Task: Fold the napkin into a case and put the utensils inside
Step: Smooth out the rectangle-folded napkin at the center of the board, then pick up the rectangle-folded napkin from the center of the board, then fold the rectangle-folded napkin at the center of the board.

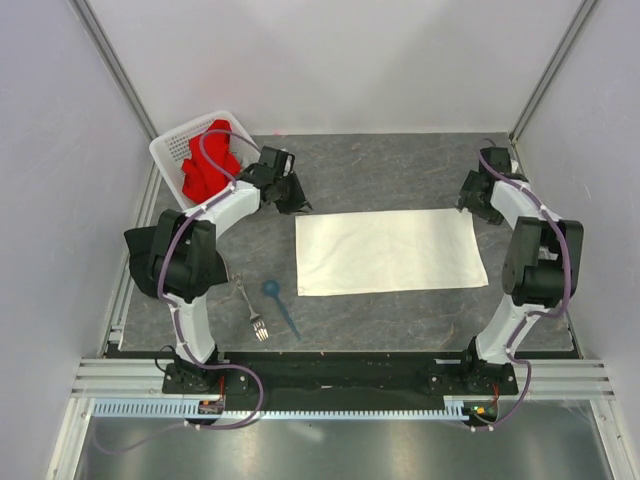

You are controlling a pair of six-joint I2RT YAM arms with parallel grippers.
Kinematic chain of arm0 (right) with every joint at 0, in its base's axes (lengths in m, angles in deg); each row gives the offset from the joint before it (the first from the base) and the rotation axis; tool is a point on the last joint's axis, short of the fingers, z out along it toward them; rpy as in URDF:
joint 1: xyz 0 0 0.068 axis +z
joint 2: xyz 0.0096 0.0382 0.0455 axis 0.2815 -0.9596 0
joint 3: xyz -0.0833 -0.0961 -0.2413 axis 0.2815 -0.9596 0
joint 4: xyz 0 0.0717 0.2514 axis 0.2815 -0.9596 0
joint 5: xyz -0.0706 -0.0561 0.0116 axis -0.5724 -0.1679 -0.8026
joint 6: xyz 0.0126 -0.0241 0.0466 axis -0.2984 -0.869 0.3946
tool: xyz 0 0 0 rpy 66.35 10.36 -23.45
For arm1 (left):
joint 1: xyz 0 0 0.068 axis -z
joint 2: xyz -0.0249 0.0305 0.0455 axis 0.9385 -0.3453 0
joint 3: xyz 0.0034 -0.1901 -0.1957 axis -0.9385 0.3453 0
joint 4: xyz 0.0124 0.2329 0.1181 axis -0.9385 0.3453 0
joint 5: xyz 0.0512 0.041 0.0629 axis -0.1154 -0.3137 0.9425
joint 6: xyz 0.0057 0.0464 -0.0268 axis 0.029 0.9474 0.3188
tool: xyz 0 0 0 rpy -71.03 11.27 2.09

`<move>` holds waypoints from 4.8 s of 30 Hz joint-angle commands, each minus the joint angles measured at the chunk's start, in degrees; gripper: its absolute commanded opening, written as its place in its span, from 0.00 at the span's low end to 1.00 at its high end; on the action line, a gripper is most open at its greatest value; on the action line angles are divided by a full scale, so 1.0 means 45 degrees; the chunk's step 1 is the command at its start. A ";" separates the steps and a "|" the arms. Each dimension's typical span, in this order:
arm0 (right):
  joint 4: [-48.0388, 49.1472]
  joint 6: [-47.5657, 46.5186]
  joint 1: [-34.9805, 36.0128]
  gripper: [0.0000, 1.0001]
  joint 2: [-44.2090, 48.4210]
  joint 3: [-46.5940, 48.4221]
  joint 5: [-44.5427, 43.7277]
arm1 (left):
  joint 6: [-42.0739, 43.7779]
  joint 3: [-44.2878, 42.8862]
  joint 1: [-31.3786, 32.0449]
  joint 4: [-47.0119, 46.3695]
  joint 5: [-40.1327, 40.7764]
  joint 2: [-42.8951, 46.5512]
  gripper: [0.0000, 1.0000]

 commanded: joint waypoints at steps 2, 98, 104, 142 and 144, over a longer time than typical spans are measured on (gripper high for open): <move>-0.0657 -0.0080 -0.0947 0.82 0.1477 -0.1819 0.1053 | -0.0653 -0.0181 0.2260 -0.0021 -0.1529 0.1432 0.24; -0.0227 -0.0940 0.1279 0.00 0.5383 -0.4166 0.0586 | -0.2117 -0.3208 0.5137 0.0311 -0.1939 -0.4055 0.19; -0.1282 -0.1135 0.2136 0.00 0.5911 -0.2798 0.0996 | -0.2333 -0.3990 0.5510 0.0330 -0.2076 -0.4174 0.19; 0.0299 0.3649 1.0361 0.00 0.3314 -0.1723 0.3026 | -0.0438 0.6360 0.3361 -0.0880 0.0541 0.3169 0.13; 0.0319 0.3844 1.0400 0.00 0.3236 -0.1762 0.3163 | -0.0496 0.6497 0.3342 -0.0997 0.0619 0.3267 0.13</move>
